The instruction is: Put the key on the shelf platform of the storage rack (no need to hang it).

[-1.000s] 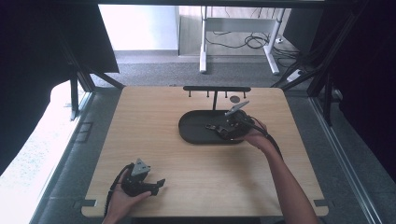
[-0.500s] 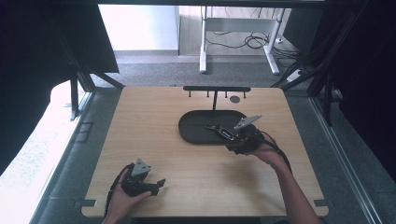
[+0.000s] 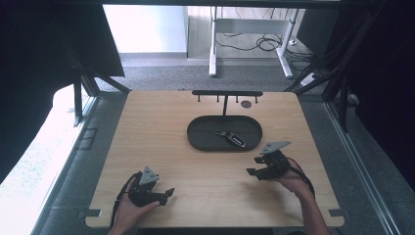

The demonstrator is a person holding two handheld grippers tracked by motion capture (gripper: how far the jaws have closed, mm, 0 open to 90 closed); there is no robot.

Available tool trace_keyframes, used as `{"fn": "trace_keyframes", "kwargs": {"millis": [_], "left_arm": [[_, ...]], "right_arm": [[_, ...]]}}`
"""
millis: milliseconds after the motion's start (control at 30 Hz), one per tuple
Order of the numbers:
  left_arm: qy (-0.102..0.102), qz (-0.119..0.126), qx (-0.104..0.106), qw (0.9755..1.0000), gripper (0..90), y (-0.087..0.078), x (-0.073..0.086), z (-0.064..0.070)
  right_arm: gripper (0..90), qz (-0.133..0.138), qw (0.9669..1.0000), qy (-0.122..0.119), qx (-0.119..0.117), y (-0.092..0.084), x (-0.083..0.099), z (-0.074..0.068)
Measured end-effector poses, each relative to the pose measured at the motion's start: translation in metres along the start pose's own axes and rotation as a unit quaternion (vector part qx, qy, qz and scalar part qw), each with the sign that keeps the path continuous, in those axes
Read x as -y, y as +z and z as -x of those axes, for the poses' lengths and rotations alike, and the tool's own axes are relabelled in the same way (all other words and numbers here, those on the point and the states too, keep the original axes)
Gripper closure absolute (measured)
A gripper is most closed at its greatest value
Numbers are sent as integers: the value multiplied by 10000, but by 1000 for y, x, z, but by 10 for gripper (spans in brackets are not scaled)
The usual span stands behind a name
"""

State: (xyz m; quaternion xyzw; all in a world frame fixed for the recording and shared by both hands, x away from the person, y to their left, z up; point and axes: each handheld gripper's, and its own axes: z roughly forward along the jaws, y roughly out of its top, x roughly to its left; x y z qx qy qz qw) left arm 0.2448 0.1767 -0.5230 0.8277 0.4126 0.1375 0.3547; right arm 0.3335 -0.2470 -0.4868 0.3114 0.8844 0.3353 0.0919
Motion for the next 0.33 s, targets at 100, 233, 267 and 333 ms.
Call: {"fn": "trace_keyframes", "kwargs": {"millis": [100, 233, 267, 333], "left_arm": [[-10, -7, -12, 10000, 215, 1, 0, 0], [10, -36, -8, 10000, 216, 3, 1, 1], [22, -46, -7, 10000, 215, 3, 1, 1], [23, -41, -5, 10000, 216, 3, 1, 1]], "right_arm": [[418, 40, 9999, 88, -39, 3, 11, 0], [419, 44, 9999, 121, 13, 2, 17, 3], [419, 65, 9999, 140, 25, 1, 17, 3], [419, 101, 9998, 138, 104, 1, 18, 4]]}}
